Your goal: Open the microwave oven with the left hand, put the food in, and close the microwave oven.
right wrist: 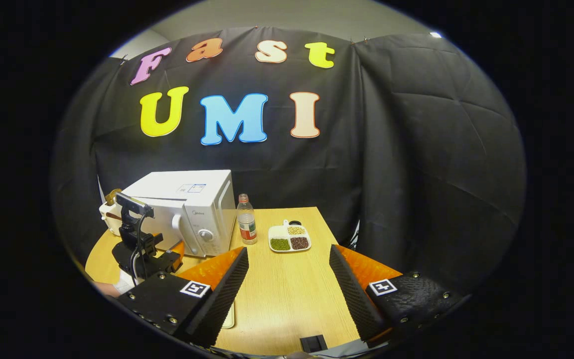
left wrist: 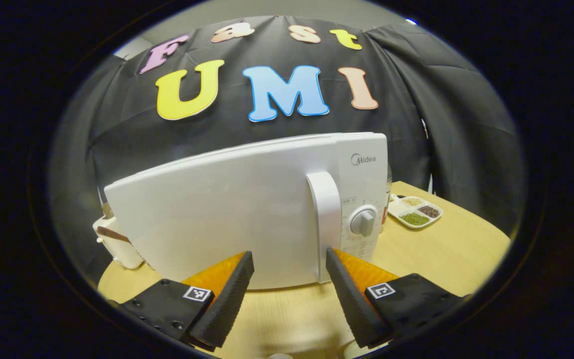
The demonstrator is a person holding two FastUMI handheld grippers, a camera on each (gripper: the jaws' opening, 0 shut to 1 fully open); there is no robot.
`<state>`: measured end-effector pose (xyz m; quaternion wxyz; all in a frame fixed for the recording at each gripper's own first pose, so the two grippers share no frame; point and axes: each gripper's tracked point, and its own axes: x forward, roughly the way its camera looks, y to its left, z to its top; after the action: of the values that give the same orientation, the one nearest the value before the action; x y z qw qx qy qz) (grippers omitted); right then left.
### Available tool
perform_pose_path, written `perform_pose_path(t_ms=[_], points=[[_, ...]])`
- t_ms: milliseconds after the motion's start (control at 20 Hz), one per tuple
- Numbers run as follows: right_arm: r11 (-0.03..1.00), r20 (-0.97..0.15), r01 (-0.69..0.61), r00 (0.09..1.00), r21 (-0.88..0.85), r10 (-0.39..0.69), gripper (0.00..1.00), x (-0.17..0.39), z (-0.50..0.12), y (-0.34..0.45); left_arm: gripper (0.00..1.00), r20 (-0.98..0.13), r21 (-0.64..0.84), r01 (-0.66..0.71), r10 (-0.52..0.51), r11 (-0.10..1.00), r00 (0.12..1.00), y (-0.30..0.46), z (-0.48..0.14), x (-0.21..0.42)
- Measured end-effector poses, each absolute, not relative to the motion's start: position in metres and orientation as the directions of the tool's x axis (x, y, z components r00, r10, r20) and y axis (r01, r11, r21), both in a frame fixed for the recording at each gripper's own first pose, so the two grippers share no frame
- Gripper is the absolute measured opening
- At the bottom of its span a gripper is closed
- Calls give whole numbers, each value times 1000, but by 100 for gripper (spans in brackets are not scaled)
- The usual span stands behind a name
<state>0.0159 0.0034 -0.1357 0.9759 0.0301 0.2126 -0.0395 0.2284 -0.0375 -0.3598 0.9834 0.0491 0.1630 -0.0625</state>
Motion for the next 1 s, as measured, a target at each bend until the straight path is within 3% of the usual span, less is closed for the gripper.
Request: perform_pose_path(t_ms=[250, 350, 600, 1000], points=[[997, -423, 68, 905, 37, -46, 100, 10, -132, 11, 99, -360, 103, 136, -91, 985, 928, -43, -376, 246], [998, -415, 56, 909, 31, -38, 100, 7, -128, 14, 99, -379, 43, 104, -80, 994, 922, -46, -379, 236], [998, -397, 29, 918, 54, -5, 100, 1, -119, 16, 98, -400, 128, 89, -31, 988, 916, -25, -362, 201], [991, -239, -109, 963, 73, 124, 100, 2, -65, 16, 98, -170, 114, 48, -28, 992, 985, 7, -151, 79]])
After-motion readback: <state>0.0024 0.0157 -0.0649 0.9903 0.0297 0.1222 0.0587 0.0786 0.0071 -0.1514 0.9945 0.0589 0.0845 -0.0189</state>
